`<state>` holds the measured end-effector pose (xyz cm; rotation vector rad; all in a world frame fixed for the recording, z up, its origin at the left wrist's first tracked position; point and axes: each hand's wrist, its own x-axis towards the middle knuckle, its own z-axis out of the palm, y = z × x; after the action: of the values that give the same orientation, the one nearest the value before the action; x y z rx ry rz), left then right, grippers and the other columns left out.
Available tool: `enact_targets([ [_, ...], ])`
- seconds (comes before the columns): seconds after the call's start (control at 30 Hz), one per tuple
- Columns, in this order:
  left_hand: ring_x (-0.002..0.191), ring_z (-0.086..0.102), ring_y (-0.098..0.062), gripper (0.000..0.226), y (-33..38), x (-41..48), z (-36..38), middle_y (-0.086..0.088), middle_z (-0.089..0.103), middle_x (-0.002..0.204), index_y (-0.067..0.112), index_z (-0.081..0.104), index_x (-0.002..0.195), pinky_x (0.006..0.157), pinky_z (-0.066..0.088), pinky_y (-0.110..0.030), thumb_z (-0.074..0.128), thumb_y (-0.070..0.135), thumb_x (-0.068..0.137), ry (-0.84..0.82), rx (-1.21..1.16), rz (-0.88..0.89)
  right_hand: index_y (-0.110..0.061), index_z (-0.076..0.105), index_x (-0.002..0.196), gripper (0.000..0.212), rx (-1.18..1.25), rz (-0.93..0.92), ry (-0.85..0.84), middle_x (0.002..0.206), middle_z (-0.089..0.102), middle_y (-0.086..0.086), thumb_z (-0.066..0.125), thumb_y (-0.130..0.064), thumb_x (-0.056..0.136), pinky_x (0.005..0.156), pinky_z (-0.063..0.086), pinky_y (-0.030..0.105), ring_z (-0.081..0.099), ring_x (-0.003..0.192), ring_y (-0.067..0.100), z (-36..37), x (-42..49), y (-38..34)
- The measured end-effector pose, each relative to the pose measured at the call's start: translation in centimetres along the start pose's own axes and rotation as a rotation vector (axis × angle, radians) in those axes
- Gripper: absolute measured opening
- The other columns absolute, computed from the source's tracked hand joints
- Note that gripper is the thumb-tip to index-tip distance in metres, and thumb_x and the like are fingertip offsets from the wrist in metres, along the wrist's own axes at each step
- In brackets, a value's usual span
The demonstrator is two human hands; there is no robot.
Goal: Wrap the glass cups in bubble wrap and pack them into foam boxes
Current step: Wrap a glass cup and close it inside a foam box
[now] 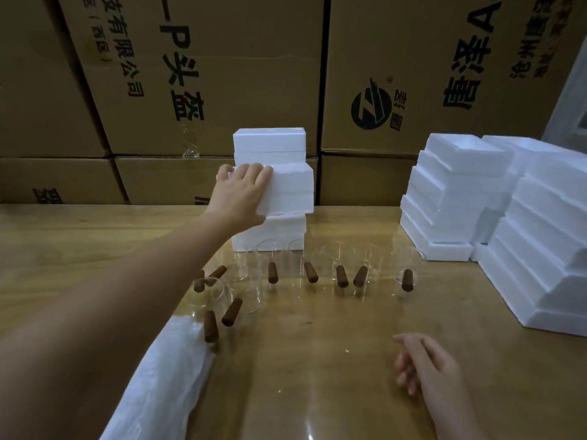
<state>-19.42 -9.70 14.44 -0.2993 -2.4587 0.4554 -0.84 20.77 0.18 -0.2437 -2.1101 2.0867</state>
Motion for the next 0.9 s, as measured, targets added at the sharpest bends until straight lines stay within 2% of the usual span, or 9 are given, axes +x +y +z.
enact_targets([
  [0.17,0.124,0.042,-0.025,0.094,0.0,1.7,3.3,-0.005,0.042,0.136,0.015,0.026,0.140,0.102,0.028,-0.048,0.075,0.048,0.068,-0.014,0.005,-0.009,0.000,0.064,0.079,0.018,0.000,-0.021,0.003,0.045,0.054,0.006,0.052,0.002,0.092,0.030,0.030,0.014,0.046,0.032,0.012,0.1,0.3,0.0],
  [0.47,0.133,0.033,-0.026,0.099,-0.1,2.0,6.9,-0.006,0.035,0.144,0.014,0.019,0.145,0.110,0.022,-0.051,0.071,0.056,0.072,-0.074,0.068,-0.003,0.004,0.063,0.078,0.019,0.031,0.007,0.022,0.044,0.052,0.009,0.049,0.004,0.092,0.029,0.028,0.013,0.044,0.029,0.012,0.4,0.1,-0.6],
  [0.6,0.136,0.029,-0.026,0.102,-0.1,2.2,7.4,-0.006,0.030,0.148,0.013,0.013,0.148,0.110,0.023,-0.048,0.066,0.060,0.075,-0.084,0.075,0.025,0.005,0.064,0.078,0.020,0.033,0.015,0.024,0.044,0.052,0.009,0.049,0.004,0.092,0.030,0.028,0.013,0.044,0.030,0.014,0.4,0.0,-0.6],
  [0.9,0.137,0.028,-0.028,0.094,-0.3,2.5,7.9,-0.009,0.029,0.149,0.012,0.014,0.149,0.112,0.022,-0.047,0.064,0.054,0.081,-0.089,0.022,0.047,0.006,0.064,0.078,0.020,0.010,0.007,0.012,0.045,0.052,0.011,0.049,0.005,0.092,0.031,0.029,0.014,0.045,0.031,0.015,0.5,0.0,-0.7],
])
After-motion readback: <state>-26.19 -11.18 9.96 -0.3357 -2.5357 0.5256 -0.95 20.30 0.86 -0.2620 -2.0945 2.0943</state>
